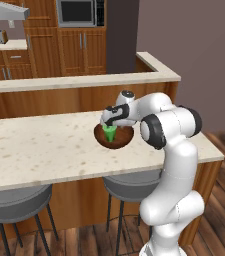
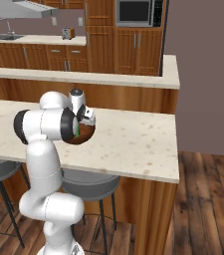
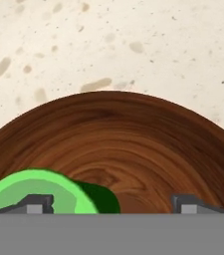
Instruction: Place the cup inside the bowl on the dining table and move the bowl to any counter.
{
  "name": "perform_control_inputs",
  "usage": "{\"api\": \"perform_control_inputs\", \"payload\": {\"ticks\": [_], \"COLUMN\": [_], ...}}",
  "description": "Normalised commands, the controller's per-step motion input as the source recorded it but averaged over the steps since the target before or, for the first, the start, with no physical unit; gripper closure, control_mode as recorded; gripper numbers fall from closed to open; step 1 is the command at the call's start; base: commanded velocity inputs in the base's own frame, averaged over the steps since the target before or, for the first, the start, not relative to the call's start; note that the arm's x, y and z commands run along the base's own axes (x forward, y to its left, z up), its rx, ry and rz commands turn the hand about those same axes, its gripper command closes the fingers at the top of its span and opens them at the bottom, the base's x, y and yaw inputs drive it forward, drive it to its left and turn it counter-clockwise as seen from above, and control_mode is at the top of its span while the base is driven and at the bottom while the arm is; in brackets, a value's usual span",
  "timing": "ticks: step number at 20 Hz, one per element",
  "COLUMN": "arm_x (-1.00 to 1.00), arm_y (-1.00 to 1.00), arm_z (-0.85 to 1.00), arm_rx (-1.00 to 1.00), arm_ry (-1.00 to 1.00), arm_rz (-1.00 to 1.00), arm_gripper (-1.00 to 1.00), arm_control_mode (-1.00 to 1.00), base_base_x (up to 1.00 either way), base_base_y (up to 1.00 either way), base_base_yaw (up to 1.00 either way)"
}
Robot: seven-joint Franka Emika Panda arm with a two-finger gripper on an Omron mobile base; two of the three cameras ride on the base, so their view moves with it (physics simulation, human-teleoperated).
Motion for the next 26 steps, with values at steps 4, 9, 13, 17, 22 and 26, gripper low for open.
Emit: {"api": "perform_control_inputs", "payload": {"ticks": [4,9,13,17,22,26], "arm_x": [0.0,0.0,0.0,0.0,0.0,0.0], "arm_y": [0.0,0.0,0.0,0.0,-0.02,-0.15], "arm_z": [0.0,0.07,0.12,0.2,0.2,0.2], "arm_rx": [0.0,0.0,0.0,0.0,0.0,0.0], "arm_ry": [0.0,0.0,0.0,0.0,0.0,0.0], "arm_rz": [0.0,0.0,0.0,0.0,0.0,0.0], "arm_gripper": [-1.0,-1.0,-1.0,-1.0,-1.0,-1.0], "arm_control_mode": [-1.0,-1.0,-1.0,-1.0,-1.0,-1.0], "base_base_x": [0.0,0.0,0.0,0.0,0.0,0.0], "base_base_y": [0.0,0.0,0.0,0.0,0.0,0.0], "base_base_yaw": [0.0,0.0,0.0,0.0,0.0,0.0]}}
